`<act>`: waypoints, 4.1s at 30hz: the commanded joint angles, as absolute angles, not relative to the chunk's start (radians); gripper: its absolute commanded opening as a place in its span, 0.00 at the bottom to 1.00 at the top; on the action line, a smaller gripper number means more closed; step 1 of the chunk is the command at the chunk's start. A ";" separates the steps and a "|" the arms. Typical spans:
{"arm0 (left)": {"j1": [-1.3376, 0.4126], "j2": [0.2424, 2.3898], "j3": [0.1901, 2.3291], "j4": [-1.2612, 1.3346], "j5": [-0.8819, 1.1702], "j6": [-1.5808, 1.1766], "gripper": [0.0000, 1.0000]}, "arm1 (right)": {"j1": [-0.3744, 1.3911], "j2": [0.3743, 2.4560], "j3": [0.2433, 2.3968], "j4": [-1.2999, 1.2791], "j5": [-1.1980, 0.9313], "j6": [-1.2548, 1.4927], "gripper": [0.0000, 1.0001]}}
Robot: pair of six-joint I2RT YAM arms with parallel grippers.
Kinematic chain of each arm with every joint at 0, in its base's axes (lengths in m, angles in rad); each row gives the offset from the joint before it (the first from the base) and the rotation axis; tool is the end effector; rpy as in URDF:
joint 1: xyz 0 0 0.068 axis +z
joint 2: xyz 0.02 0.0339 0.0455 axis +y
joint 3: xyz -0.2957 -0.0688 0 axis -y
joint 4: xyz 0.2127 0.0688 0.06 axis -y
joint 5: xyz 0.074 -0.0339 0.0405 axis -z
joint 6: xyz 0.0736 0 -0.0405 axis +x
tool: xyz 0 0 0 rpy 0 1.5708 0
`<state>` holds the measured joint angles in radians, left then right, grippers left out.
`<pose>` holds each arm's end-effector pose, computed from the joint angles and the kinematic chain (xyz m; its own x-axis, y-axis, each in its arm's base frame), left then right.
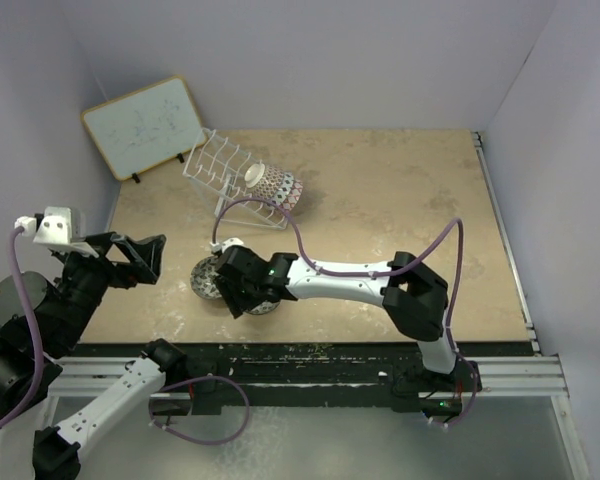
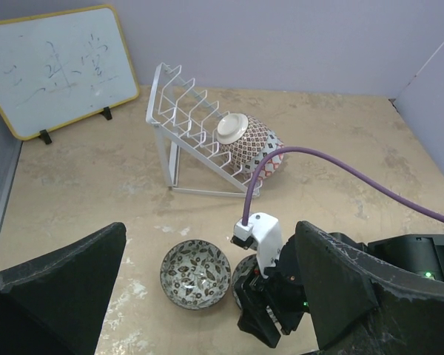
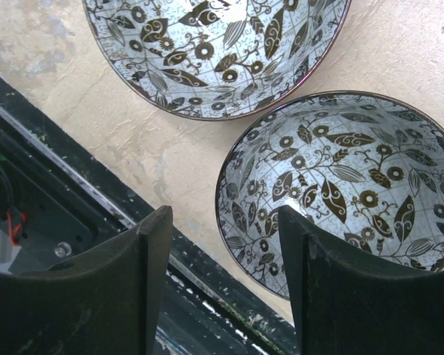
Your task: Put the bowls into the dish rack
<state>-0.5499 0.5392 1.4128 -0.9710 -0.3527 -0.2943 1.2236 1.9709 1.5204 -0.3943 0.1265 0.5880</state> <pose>0.0126 0.0221 0.4530 -0.1366 -0.2356 -0.9622 0.1648 0.9524 -0.2565 0.1620 0.4203 0.2373 -0.7133 -0.3542 -0.6047 -0.6113 0.7365 0.2897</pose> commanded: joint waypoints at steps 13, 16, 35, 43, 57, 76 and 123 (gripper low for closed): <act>-0.546 0.523 1.414 -0.964 -0.376 -0.271 0.99 | 1.244 2.013 1.561 -0.472 0.255 0.574 0.41; -0.546 0.523 1.408 -0.962 -0.375 -0.270 0.99 | 1.246 2.019 1.561 -0.485 0.266 0.570 0.38; -0.546 0.515 1.396 -0.947 -0.363 -0.273 0.99 | 1.273 1.901 1.565 -0.620 0.424 0.634 0.00; -0.546 0.522 1.414 -0.944 -0.362 -0.263 0.99 | 1.182 1.721 1.498 -0.424 0.312 0.616 0.00; -0.546 0.542 1.467 -0.952 -0.380 -0.234 0.99 | 0.834 1.487 1.185 0.420 -0.351 0.788 0.00; -0.546 0.529 1.505 -1.005 -0.407 -0.236 0.99 | 0.639 1.866 1.270 1.547 -0.558 1.524 0.00; -0.545 0.533 1.504 -1.023 -0.429 -0.224 0.99 | 0.549 2.383 1.502 1.935 -0.359 2.015 0.00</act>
<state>-0.5499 0.5262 1.4887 -1.0370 -0.4156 -0.2420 0.5446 2.4172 1.4578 1.5505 -0.3908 1.9743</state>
